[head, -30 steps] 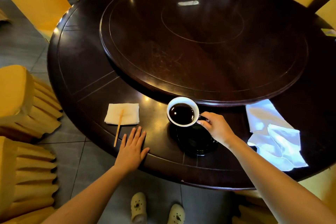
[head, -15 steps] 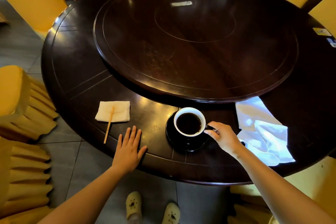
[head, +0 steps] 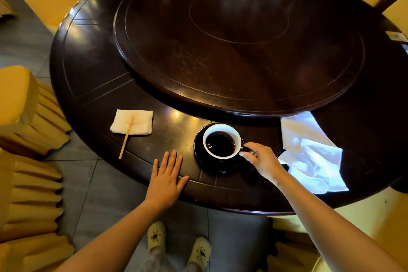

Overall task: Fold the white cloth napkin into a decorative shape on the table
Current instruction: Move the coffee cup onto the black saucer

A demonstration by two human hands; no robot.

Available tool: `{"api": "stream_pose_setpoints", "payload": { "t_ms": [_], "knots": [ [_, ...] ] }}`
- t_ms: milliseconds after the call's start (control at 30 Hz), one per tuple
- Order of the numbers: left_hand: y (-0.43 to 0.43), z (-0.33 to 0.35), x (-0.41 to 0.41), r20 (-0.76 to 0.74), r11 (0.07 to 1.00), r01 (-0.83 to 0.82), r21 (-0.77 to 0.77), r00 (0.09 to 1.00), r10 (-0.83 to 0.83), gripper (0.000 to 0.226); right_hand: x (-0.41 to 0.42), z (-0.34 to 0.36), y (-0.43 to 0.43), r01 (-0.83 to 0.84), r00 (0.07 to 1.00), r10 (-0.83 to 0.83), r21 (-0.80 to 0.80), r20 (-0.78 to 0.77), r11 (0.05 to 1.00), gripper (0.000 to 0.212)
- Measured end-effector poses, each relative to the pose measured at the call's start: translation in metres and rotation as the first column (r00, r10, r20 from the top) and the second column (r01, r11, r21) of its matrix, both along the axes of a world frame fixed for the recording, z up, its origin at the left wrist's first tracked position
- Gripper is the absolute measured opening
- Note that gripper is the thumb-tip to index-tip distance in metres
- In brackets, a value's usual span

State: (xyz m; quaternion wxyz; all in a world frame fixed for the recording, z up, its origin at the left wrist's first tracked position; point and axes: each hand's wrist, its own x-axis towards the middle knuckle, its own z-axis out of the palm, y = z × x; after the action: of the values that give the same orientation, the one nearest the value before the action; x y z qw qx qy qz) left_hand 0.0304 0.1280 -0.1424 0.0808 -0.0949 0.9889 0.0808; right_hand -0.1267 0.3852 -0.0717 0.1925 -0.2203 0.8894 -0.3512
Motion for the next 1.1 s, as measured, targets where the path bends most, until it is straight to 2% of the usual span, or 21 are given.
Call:
{"api": "stream_pose_setpoints", "payload": {
  "t_ms": [200, 333, 400, 533, 667, 800, 900, 1000, 1100],
  "knots": [
    [0.001, 0.002, -0.001, 0.005, 0.999, 0.018, 0.041, 1.000, -0.018, 0.076, 0.001, -0.001, -0.002, 0.047, 0.998, -0.047, 0.000, 0.034, 0.999, 0.019],
    [0.001, 0.003, -0.003, -0.007, 0.997, 0.040, 0.072, 0.999, -0.040, 0.089, 0.008, -0.003, -0.006, 0.138, 0.989, -0.137, -0.019, 0.054, 0.990, 0.017],
    [0.003, 0.005, -0.004, 0.008, 0.996, 0.047, 0.080, 0.999, -0.047, 0.093, 0.014, -0.006, -0.007, 0.213, 0.972, -0.208, -0.039, 0.111, 0.976, 0.015],
    [0.005, 0.014, -0.007, 0.110, 0.997, 0.057, 0.049, 0.992, -0.062, 0.104, 0.030, -0.009, -0.005, 0.375, 0.918, -0.360, -0.071, 0.168, 0.924, 0.031],
    [0.007, 0.032, -0.012, 0.221, 0.998, 0.064, 0.031, 0.973, -0.069, 0.074, 0.049, -0.012, 0.002, 0.421, 0.901, -0.419, 0.009, 0.111, 0.907, 0.044],
    [0.027, 0.048, -0.013, 0.253, 0.997, 0.080, 0.009, 0.964, -0.080, 0.067, 0.069, -0.016, 0.019, 0.540, 0.838, -0.543, 0.071, 0.046, 0.839, 0.042],
    [0.054, 0.056, -0.007, 0.348, 0.987, 0.153, -0.043, 0.929, -0.128, 0.064, 0.080, -0.013, 0.036, 0.592, 0.804, -0.594, 0.107, -0.013, 0.799, 0.036],
    [0.080, 0.072, -0.007, 0.398, 0.950, 0.292, -0.109, 0.889, -0.228, 0.049, 0.084, 0.000, 0.055, 0.583, 0.808, -0.565, 0.091, -0.167, 0.807, 0.031],
    [0.103, 0.091, -0.020, 0.321, 0.923, 0.383, -0.026, 0.878, -0.355, 0.030, 0.071, 0.018, 0.073, 0.596, 0.768, -0.557, 0.033, -0.316, 0.803, 0.027]
  ]
}}
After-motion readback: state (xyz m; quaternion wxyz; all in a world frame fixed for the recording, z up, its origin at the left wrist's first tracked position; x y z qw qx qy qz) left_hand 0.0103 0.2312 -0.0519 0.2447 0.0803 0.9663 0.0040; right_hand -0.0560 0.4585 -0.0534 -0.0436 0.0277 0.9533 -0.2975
